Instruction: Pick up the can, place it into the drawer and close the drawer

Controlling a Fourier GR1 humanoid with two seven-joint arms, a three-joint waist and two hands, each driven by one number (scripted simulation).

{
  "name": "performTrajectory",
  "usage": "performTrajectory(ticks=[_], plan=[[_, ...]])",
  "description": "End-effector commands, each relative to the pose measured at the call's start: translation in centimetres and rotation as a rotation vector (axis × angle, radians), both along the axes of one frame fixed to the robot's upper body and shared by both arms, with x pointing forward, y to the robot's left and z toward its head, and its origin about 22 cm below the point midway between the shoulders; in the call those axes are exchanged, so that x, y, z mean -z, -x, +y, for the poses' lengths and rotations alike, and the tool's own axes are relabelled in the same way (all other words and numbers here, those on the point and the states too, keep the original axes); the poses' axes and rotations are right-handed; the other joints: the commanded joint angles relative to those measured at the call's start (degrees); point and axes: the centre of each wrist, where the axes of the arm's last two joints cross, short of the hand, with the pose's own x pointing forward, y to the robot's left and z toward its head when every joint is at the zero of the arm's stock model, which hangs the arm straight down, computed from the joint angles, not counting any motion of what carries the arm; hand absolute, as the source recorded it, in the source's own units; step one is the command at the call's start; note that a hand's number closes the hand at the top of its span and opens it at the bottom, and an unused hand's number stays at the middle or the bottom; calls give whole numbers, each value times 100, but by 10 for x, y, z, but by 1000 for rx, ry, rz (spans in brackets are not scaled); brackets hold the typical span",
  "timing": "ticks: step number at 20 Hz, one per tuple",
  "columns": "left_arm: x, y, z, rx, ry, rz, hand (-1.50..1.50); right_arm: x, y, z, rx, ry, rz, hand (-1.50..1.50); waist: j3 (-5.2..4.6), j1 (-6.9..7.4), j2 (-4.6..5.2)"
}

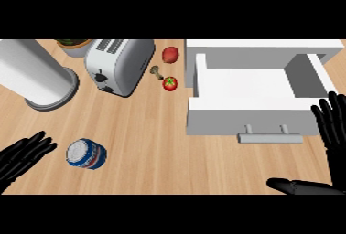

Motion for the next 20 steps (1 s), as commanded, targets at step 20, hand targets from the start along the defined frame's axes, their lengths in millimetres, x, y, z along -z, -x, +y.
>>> performTrajectory(ticks=[20], plan=[[55,-24,10,-68,-20,113,-150,43,23,-34,19,-14,17,-150,0,-29,5]])
